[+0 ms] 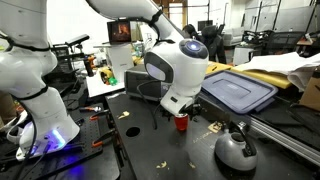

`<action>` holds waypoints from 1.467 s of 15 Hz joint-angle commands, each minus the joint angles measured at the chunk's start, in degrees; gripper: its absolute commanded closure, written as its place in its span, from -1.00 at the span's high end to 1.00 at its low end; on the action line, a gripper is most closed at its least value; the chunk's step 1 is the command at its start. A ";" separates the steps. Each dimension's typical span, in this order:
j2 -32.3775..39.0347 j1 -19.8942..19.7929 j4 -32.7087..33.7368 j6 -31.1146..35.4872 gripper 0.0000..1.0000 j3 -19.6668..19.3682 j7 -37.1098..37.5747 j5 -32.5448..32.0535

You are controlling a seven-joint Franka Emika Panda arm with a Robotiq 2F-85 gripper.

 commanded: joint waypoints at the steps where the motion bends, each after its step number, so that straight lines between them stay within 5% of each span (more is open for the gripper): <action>1: 2.59 -2.26 2.34 -3.68 1.00 0.60 -0.98 6.97; 11: 7.88 -5.32 5.08 -10.27 1.00 -0.42 -4.72 20.24; 22: 10.33 -3.77 4.99 -15.80 1.00 -1.59 -9.18 19.90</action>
